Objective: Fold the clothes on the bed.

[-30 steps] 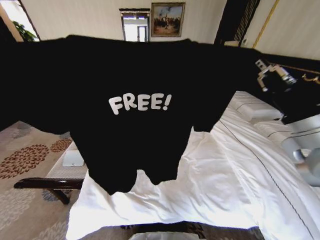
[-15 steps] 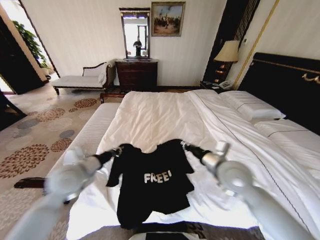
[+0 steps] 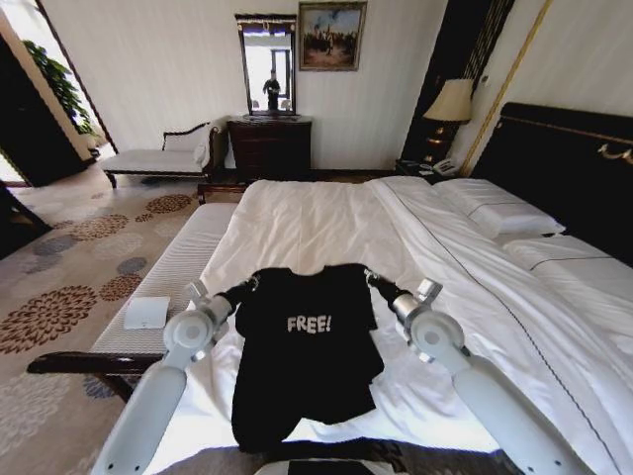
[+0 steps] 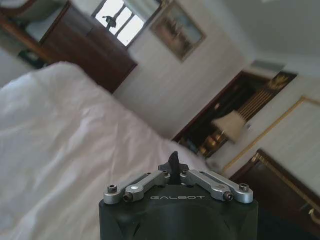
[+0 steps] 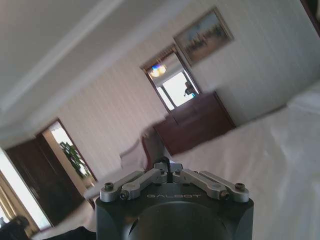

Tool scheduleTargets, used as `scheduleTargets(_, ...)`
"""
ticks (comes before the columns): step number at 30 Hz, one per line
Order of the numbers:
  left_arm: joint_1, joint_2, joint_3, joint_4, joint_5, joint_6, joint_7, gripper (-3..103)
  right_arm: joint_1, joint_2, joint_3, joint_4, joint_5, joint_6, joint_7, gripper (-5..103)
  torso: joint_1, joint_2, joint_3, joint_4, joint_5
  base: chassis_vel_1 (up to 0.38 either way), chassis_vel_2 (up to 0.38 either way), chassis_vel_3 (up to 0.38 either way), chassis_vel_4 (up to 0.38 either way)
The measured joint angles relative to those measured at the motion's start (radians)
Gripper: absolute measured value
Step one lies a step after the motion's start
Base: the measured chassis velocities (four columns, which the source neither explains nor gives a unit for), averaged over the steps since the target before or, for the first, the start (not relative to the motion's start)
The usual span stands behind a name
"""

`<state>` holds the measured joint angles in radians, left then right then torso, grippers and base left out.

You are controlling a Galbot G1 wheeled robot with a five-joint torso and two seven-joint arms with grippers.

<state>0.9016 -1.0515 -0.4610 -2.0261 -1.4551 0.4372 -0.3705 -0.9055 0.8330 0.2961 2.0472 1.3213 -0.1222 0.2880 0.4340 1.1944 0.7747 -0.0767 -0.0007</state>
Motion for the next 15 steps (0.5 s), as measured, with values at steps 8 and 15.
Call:
scheduleTargets(8,-0.356,0.227,0.030,0.042,-0.201,-0.040,-0.019,2,0.327,-0.100,0.005,-0.011,0.147,0.042,-0.047,0,0.000,0.000,0.000,0.0002,-0.0004,0.000,0.000,0.000,0.000)
scheduleTargets(15,-0.617,0.314,0.106,0.080,-0.303,-0.057,-0.025,2,0.570,-0.171,-0.071,-0.048,0.222,0.046,-0.066,0,0.000,0.000,0.000,-0.0002,0.0001,0.000,0.000,0.000,0.000)
